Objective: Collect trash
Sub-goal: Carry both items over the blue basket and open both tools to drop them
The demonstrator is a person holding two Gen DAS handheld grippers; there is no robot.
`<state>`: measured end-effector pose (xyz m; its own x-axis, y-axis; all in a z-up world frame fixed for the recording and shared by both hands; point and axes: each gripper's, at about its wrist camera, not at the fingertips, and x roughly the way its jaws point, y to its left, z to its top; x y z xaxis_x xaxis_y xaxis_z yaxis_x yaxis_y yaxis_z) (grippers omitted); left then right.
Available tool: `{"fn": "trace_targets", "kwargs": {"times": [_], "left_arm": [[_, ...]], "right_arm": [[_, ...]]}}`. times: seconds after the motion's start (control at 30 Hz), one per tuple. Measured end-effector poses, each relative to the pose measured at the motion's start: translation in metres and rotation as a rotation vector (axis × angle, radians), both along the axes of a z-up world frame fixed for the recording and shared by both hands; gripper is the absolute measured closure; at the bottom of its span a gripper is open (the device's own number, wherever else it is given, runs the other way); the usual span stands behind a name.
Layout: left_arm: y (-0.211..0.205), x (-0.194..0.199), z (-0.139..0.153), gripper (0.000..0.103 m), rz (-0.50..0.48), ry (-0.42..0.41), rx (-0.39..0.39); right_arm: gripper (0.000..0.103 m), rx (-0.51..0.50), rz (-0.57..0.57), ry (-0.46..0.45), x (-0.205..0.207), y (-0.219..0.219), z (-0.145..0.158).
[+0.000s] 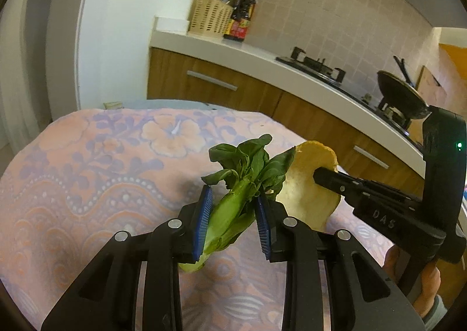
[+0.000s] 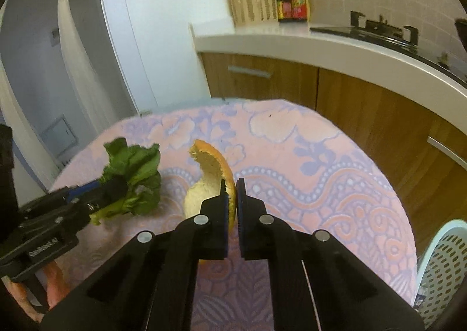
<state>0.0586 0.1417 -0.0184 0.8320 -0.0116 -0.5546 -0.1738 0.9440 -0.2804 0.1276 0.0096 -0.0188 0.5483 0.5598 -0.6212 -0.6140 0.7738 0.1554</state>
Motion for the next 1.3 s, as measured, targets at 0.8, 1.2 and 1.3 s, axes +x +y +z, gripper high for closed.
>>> {"fn": "trace_targets", "kwargs": {"times": [0.8, 1.2, 1.3], "left_arm": [[-0.175, -0.002, 0.051, 0.076, -0.297, -0.103, 0.075], [-0.279, 0.036, 0.035, 0.075, -0.483, -0.044, 0.089], [-0.301, 0.048, 0.027, 0.075, -0.516, -0.013, 0.113]], "right_arm": [[0.099, 0.077, -0.321, -0.181, -0.059, -0.222, 0.059], [0.099, 0.036, -0.528, -0.143, -0.053, -0.327, 0.04], [0.099, 0.018, -0.559, -0.11, -0.044, -0.34, 0.029]]}}
